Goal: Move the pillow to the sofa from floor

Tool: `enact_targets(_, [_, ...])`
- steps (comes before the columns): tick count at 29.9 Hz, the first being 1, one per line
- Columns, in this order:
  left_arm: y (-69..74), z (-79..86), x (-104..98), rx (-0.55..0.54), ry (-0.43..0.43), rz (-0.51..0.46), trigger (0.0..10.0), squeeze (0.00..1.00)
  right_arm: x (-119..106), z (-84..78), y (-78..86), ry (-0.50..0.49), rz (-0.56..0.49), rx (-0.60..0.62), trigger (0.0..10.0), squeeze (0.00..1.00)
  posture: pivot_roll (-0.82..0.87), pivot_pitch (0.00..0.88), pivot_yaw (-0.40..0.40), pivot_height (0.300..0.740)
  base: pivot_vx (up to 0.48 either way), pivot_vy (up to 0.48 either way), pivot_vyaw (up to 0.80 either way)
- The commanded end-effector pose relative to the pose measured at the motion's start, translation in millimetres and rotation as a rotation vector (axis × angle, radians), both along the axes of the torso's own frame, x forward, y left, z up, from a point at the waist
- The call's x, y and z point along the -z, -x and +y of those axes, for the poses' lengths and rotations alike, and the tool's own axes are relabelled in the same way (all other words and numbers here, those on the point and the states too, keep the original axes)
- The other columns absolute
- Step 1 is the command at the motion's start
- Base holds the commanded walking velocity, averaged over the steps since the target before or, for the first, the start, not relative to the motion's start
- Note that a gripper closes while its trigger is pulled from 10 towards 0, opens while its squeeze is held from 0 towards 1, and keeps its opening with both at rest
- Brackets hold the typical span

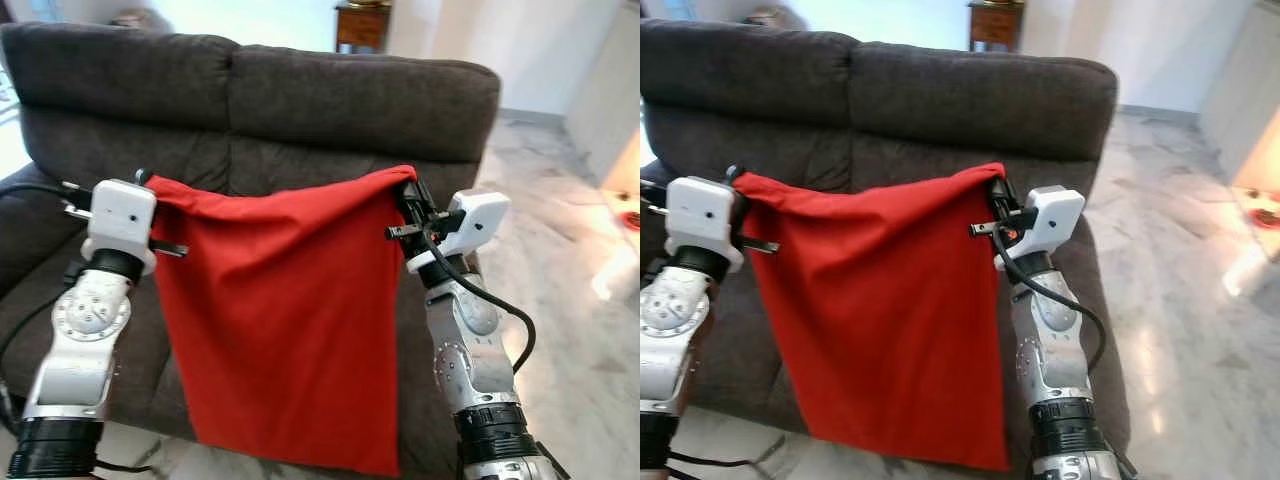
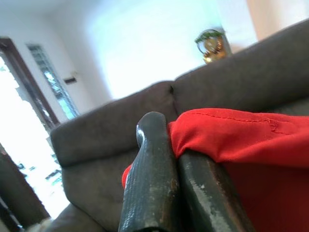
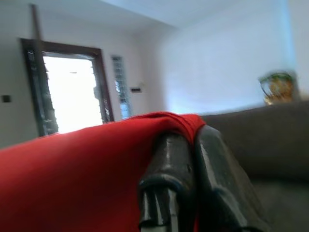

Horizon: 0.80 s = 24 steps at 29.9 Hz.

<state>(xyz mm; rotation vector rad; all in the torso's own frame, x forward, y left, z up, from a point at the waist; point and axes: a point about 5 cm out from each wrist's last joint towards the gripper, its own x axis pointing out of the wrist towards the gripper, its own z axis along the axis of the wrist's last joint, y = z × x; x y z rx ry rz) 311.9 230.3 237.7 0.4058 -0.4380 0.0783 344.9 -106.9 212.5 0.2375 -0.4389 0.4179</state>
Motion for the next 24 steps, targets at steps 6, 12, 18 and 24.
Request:
enact_targets(6, [-1.2, -5.2, -26, 0.05, -0.036, -0.071, 10.0, 0.0, -24, -14.7, -7.2, -0.015, -0.072, 0.067, 10.0, 0.0, 0.08, 0.0, -0.005, 0.74, 0.326, 0.0, 0.0])
enact_targets(12, [-8.9, -9.1, -30, 0.069, -0.049, -0.065, 10.0, 0.0, -30, -27.0, -19.6, -0.01, -0.061, 0.122, 10.0, 0.0, 0.08, 0.0, 0.001, 0.74, 0.326, 0.0, 0.0])
enact_targets(18, [-11.7, -9.9, -39, 0.08, -0.049, -0.085, 10.0, 0.0, -43, -28.2, -24.4, -0.013, -0.102, 0.129, 10.0, 0.0, 0.08, 0.0, 0.003, 0.74, 0.324, 0.0, 0.0])
enact_targets(24, [-17.2, -10.1, -20, 0.091, -0.058, 0.025, 10.0, 0.0, -31, -33.0, -30.4, -0.026, -0.034, 0.198, 10.0, 0.0, 0.09, 0.0, 0.001, 0.74, 0.315, 0.0, 0.0])
